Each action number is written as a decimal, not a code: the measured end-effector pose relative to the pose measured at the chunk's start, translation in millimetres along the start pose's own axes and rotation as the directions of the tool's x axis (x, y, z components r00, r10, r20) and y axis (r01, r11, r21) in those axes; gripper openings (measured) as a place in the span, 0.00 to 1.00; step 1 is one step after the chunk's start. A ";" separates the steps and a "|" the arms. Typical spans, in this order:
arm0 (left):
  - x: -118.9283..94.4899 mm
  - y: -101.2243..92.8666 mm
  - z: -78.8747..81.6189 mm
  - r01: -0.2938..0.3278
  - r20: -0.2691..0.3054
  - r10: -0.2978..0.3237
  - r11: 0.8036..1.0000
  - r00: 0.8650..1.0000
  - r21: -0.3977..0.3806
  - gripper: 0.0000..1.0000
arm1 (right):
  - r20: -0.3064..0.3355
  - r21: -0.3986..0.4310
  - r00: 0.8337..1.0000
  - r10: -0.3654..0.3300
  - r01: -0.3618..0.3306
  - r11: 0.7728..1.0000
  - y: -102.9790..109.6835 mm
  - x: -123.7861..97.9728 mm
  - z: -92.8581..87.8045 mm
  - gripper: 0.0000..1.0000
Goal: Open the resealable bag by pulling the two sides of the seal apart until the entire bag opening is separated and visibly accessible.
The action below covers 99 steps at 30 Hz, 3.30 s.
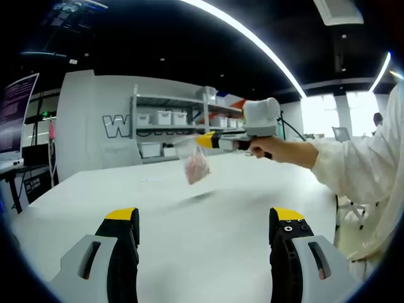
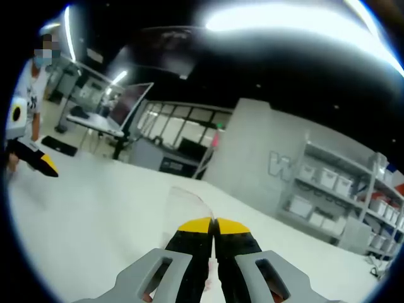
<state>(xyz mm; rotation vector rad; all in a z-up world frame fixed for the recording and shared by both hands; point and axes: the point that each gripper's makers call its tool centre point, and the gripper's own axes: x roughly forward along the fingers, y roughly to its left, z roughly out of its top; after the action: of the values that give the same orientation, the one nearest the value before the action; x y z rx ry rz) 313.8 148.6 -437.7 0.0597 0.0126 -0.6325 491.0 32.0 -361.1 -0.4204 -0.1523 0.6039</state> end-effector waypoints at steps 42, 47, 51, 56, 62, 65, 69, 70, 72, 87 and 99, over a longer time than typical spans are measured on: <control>-8.7 -0.8 2.0 0.003 0.005 -0.003 1.000 1.000 -0.010 0.82 | -0.023 -0.070 0.992 0.127 -0.128 0.989 51.0 -75.2 18.2 0.00; -8.8 -3.2 2.3 0.007 0.007 -0.007 1.000 1.000 -0.008 0.82 | -0.017 -0.086 0.989 0.145 -0.146 0.986 61.0 -86.4 23.0 0.00; -9.1 -5.5 2.8 0.012 0.007 -0.012 1.000 1.000 -0.004 0.82 | -0.014 -0.101 0.987 0.157 -0.158 0.982 68.5 -95.1 25.4 0.00; -10.5 -7.0 3.5 0.015 0.009 -0.015 1.000 1.000 -0.003 0.82 | -0.021 -0.115 0.984 0.175 -0.176 0.978 77.8 -106.1 25.4 0.00; -12.4 -9.6 4.2 0.021 0.011 -0.021 1.000 1.000 -0.001 0.82 | -0.037 -0.149 0.980 0.194 -0.197 0.969 91.5 -118.6 23.3 0.00; -13.6 -10.9 4.6 0.026 0.013 -0.026 1.000 1.000 -0.003 0.82 | -0.045 -0.150 0.976 0.213 -0.218 0.964 100.7 -123.9 20.7 0.00; -15.2 -12.5 5.1 0.034 0.018 -0.034 0.999 0.999 -0.014 0.82 | -0.052 -0.166 0.973 0.225 -0.230 0.959 109.7 -131.1 18.1 0.00; -15.4 -12.6 4.7 0.034 0.018 -0.034 0.999 0.999 -0.014 0.82 | -0.051 -0.163 0.972 0.228 -0.233 0.959 110.7 -133.4 19.0 0.00; -15.5 -13.0 3.9 0.037 0.017 -0.036 0.999 0.999 -0.019 0.82 | -0.047 -0.156 0.971 0.234 -0.239 0.959 113.8 -138.0 20.3 0.00; -17.8 -35.7 -5.7 0.130 -0.007 -0.132 0.985 0.991 -0.115 0.70 | -0.077 -0.140 0.937 0.340 -0.348 0.927 166.6 -174.2 12.0 0.00; -29.0 -51.0 -17.0 0.176 -0.022 -0.185 0.963 0.983 -0.203 0.67 | -0.073 -0.061 0.917 0.391 -0.396 0.916 191.6 -183.0 -2.4 0.00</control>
<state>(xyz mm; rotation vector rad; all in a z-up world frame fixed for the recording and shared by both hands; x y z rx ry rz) 260.3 125.7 -456.4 -0.1245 0.1226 -0.8095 243.2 67.3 -448.1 -0.5467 -0.0308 0.9848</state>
